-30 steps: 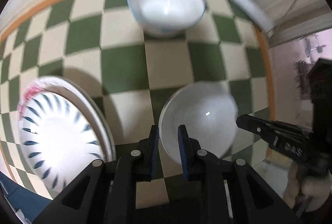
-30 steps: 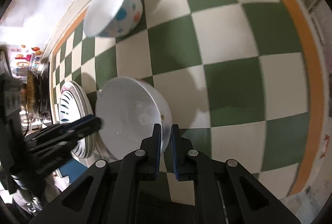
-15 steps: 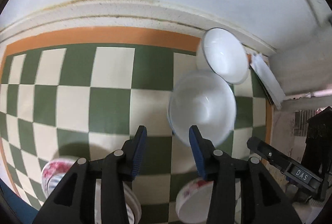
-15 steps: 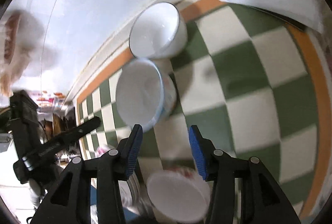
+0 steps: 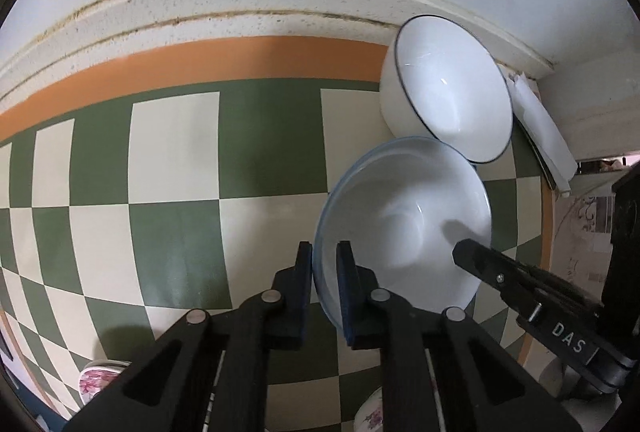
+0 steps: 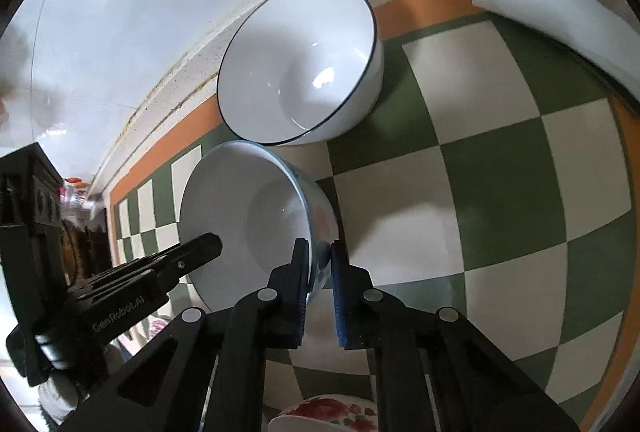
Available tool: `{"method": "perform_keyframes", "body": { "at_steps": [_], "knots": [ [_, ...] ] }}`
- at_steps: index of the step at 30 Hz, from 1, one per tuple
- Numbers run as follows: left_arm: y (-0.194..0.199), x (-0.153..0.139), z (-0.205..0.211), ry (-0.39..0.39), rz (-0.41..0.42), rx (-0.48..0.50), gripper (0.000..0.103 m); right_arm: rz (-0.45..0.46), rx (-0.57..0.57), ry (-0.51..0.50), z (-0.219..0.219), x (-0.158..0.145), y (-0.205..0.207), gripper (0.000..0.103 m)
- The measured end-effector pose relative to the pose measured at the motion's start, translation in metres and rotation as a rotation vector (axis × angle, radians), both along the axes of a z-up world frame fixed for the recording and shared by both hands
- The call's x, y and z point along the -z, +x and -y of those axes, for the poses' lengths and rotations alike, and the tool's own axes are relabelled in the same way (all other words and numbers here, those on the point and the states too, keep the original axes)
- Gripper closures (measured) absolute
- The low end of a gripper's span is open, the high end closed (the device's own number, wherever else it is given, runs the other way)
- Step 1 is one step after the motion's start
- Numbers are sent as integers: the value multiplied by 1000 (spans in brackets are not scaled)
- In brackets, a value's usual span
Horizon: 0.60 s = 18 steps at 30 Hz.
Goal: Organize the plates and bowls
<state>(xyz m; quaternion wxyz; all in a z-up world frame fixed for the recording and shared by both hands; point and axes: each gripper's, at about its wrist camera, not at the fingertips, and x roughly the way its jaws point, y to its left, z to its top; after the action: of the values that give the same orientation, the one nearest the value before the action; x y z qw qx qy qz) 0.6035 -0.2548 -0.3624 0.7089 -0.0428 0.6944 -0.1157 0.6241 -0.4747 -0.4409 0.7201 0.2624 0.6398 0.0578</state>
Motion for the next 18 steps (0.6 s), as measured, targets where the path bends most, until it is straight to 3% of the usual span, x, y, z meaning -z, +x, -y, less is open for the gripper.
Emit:
{"method": "perform_keyframes", "body": {
  "at_steps": [4, 10, 18],
  "knots": [
    [-6, -15, 0, -2, 22, 6, 93, 10, -13, -10, -1, -7, -5, 91],
    [-29, -58, 5, -42, 72, 20, 93, 60, -16, -14, 4, -49, -28, 91],
    [-77, -99, 14, -111, 95, 94, 93, 94, 2, -26, 14, -101, -99, 91]
  ]
}}
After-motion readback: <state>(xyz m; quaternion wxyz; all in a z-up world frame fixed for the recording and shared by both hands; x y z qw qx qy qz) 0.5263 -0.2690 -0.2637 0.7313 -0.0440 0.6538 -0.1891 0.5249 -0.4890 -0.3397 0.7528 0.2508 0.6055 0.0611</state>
